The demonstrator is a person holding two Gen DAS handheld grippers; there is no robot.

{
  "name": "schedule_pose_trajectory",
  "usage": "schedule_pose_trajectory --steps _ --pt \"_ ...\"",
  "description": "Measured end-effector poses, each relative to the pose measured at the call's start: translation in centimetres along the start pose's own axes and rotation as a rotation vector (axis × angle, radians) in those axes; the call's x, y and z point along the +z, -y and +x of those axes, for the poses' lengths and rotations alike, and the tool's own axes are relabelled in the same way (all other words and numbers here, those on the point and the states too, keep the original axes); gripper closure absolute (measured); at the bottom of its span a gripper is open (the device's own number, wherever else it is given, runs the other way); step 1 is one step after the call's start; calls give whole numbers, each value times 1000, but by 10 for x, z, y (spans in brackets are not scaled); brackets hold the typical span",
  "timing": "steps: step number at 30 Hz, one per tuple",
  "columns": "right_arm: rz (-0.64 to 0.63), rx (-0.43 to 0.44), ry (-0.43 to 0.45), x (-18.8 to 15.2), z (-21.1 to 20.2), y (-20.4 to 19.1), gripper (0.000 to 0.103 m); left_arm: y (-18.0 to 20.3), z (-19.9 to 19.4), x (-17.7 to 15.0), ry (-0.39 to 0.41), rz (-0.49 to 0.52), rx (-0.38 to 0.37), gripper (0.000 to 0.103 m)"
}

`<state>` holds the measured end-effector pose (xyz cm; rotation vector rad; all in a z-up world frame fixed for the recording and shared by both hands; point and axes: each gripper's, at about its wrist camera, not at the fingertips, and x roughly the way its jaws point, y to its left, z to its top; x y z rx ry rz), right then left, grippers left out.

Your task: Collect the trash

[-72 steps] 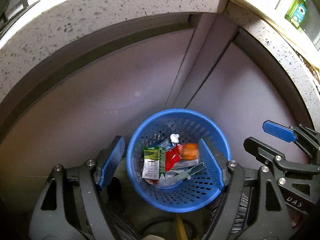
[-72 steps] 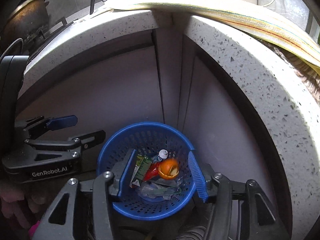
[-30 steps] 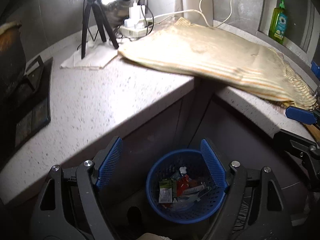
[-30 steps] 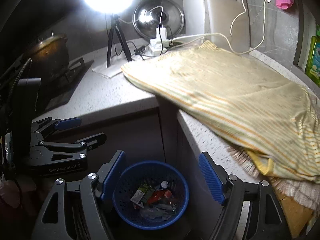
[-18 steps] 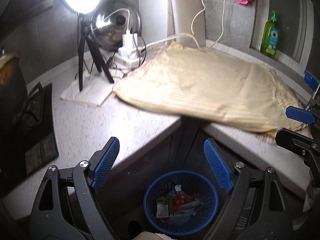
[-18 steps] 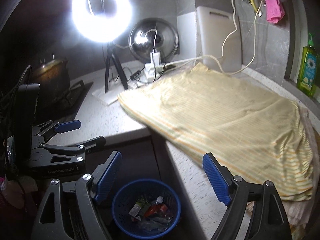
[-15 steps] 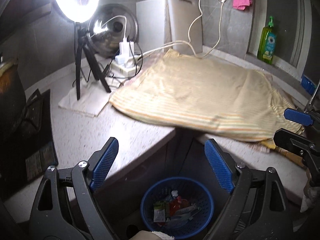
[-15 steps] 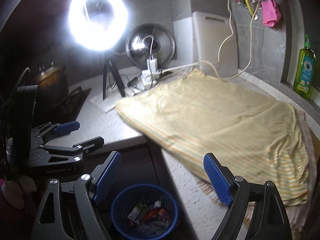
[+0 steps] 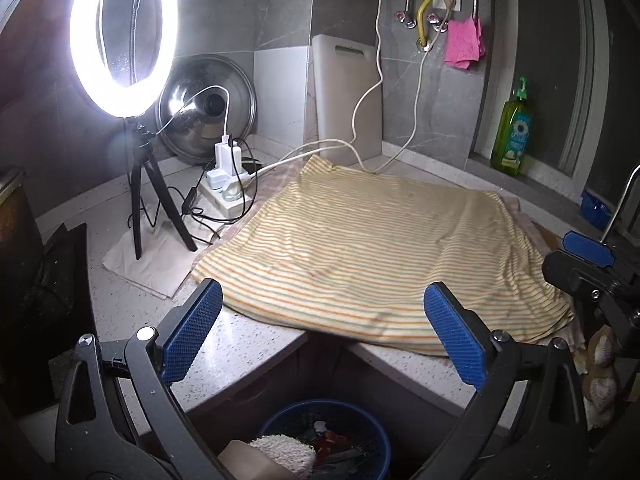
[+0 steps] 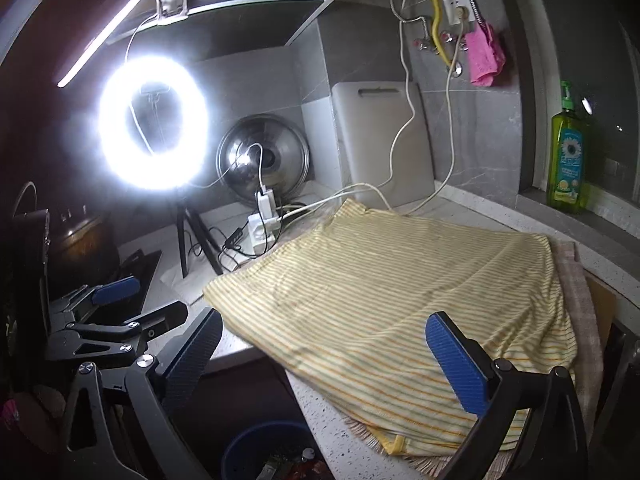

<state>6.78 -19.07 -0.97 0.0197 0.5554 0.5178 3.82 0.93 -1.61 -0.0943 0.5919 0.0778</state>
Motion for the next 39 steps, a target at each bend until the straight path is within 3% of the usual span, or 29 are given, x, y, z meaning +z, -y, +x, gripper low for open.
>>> schedule_pose_trajectory --steps 10,25,39 --pt "48 -7 4 10 2 5 0 4 -4 11 8 -27 -12 0" --pt "64 2 -11 13 13 -3 0 -20 -3 12 10 -103 -8 0" --pt "81 6 -4 14 10 -7 0 -17 -14 16 26 -98 -22 0"
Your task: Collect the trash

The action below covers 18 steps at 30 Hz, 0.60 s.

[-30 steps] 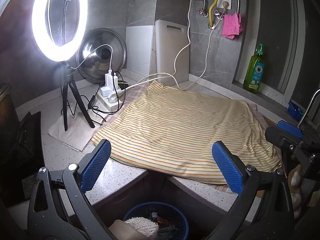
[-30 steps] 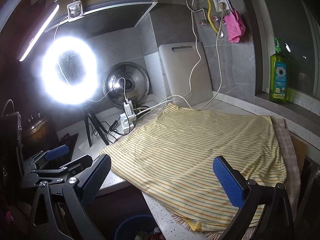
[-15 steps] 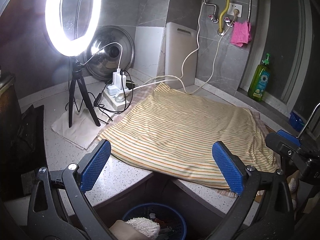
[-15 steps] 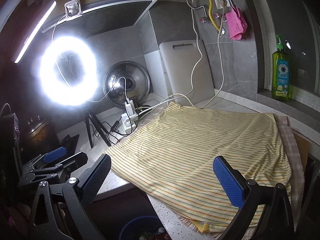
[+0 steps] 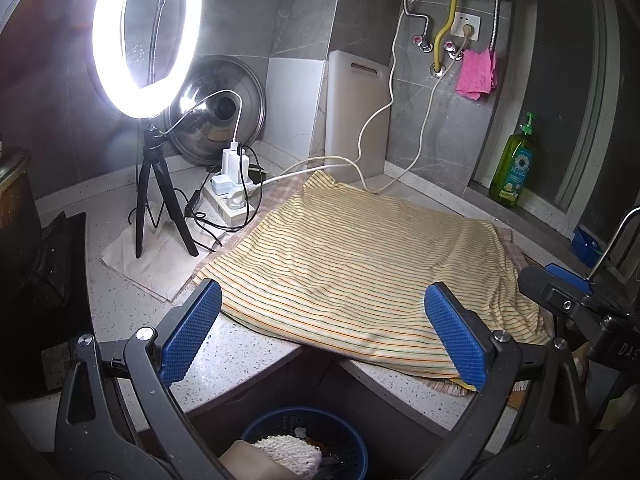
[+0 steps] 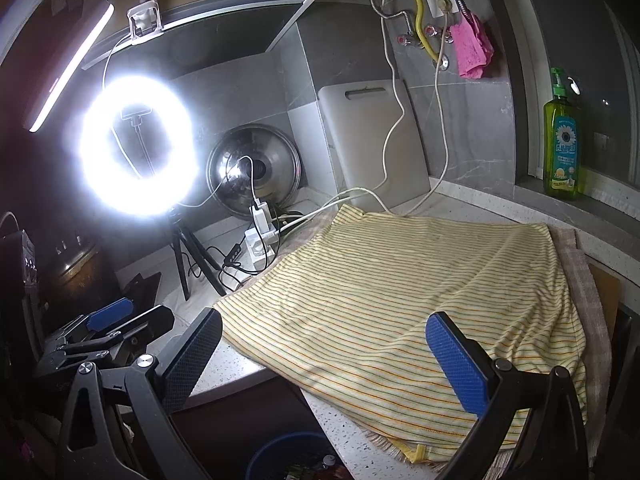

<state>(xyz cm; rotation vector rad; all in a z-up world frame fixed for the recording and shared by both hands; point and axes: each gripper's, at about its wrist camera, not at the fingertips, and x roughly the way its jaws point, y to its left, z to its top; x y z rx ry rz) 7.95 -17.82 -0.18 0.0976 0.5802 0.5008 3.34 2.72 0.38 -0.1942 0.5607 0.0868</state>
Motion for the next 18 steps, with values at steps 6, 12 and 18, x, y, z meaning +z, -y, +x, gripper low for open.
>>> schedule_pose_trajectory --steps 6,12,18 --pt "-5 -1 1 1 -1 -4 0 -3 -3 3 11 -10 4 0" --pt "-4 -3 0 2 0 -4 0 -5 -2 3 6 -15 7 0" --pt "1 2 -4 1 3 -6 0 -4 -1 2 2 -18 2 0"
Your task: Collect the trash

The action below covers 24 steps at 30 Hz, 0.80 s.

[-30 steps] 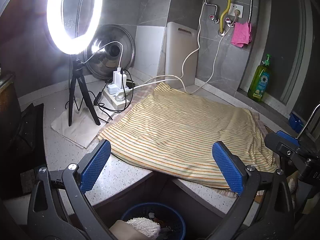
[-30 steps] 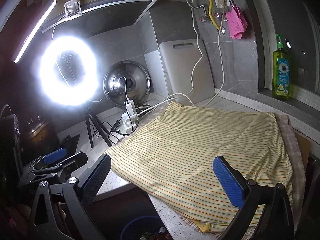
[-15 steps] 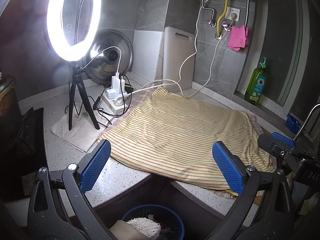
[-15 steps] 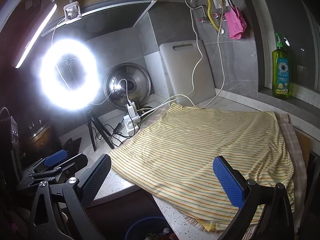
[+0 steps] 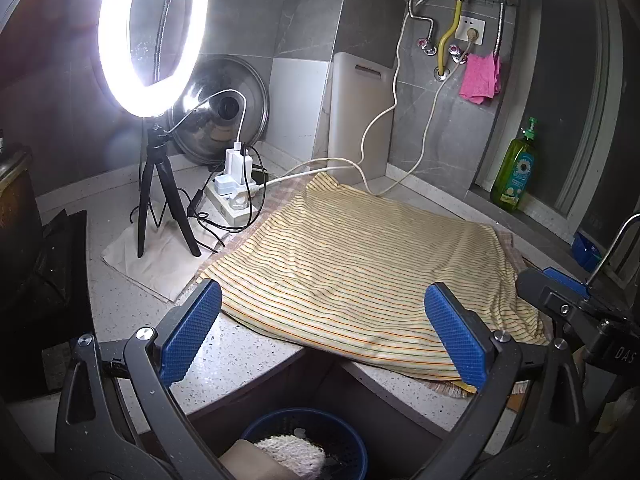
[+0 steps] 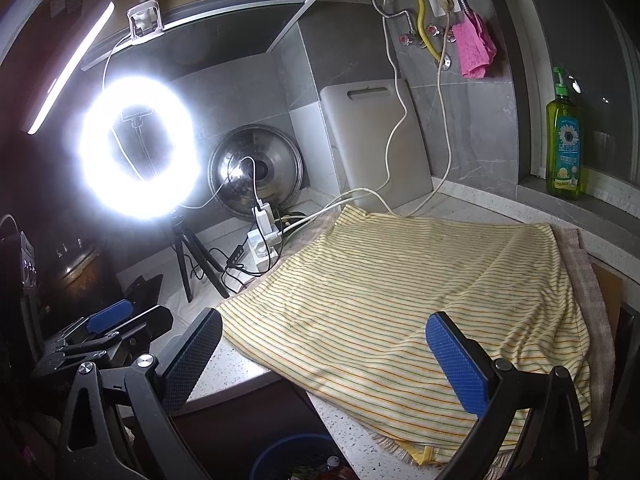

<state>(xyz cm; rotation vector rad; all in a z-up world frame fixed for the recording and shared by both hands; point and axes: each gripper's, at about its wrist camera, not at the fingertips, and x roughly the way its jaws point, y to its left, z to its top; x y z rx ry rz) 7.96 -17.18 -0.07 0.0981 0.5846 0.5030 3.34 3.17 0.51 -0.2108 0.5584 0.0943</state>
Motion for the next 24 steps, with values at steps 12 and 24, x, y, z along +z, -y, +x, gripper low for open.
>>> schedule_pose_trajectory --steps 12,24 --pt "8 -3 -11 -1 0 3 0 3 0 1 4 6 -1 0" --pt "4 3 -22 -4 2 1 0 2 -2 0 6 18 13 0"
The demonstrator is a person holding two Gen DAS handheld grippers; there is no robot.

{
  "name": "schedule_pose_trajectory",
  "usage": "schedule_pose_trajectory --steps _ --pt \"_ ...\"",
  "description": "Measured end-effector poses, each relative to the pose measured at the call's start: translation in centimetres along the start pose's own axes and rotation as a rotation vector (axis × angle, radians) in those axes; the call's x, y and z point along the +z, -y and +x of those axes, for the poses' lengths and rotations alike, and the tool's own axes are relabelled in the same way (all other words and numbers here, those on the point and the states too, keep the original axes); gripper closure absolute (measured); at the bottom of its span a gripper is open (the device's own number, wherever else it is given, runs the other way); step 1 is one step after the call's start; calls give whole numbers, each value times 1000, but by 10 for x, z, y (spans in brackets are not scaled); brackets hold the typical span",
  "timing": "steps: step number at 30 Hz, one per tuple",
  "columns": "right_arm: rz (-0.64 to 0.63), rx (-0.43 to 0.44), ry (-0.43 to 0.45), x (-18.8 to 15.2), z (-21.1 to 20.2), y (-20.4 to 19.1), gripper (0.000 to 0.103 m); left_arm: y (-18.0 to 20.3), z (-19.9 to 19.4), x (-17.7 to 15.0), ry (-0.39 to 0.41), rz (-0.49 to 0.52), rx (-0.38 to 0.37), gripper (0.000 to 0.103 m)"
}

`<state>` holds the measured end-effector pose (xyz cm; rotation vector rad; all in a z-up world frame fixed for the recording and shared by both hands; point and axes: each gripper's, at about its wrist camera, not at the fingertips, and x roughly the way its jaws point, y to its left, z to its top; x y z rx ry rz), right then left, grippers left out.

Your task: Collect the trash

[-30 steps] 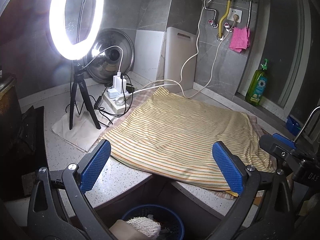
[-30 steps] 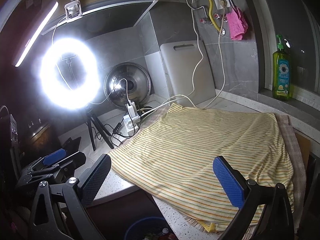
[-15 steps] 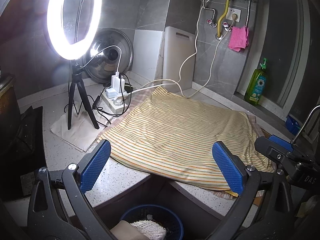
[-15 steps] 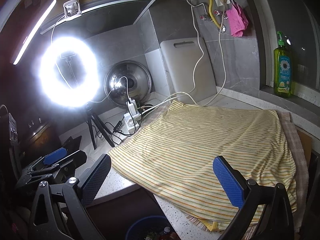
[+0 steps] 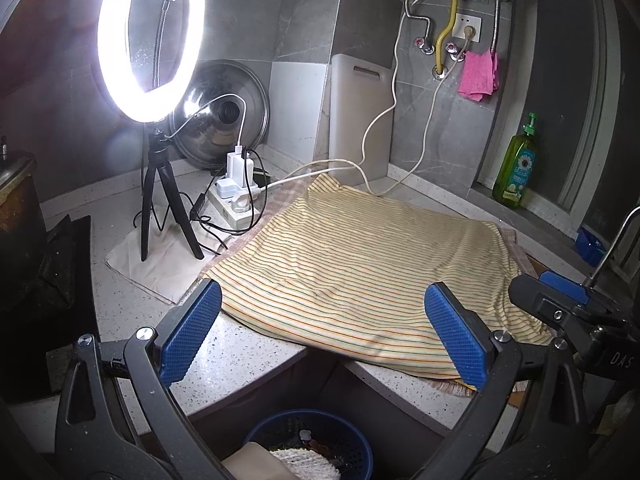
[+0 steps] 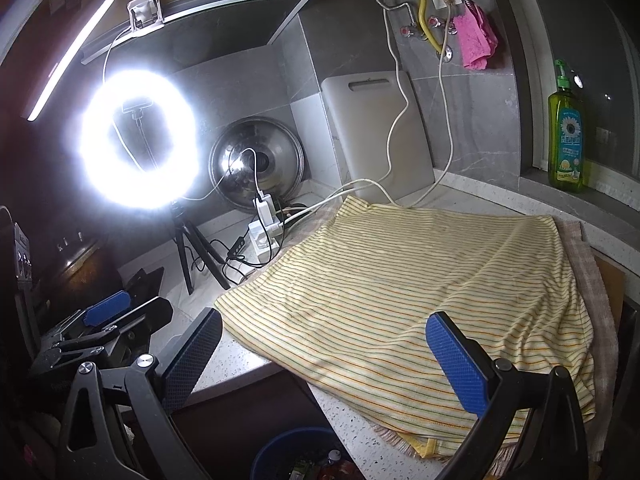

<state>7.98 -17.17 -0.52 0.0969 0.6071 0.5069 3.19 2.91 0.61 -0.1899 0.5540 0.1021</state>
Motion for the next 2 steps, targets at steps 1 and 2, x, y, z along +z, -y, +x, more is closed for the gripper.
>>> schedule_pose_trajectory --steps 1,2 --pt "0 -1 0 0 0 0 0 -1 0 1 -1 0 0 0" --pt "2 -3 2 0 1 0 0 -1 1 1 -1 0 0 0"
